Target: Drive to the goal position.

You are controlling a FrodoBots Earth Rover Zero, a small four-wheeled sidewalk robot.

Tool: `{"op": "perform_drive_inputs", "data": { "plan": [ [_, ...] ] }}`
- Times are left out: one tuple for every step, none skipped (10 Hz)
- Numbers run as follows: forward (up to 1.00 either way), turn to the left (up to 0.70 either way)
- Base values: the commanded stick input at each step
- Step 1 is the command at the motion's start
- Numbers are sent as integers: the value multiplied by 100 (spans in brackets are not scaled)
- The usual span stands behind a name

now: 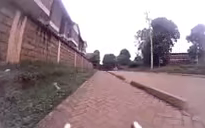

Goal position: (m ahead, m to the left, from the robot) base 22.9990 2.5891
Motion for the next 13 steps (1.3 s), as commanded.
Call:
{"op": "perform_drive_inputs", "data": {
  "plan": [
    [50, 0],
    [50, 0],
    [50, 0],
    [50, 0],
    [50, 0],
    [50, 0],
    [50, 0],
    [50, 0],
    [52, 0],
    [61, 0],
    [69, 0],
    [70, 0],
    [70, 0]
  ]
}}
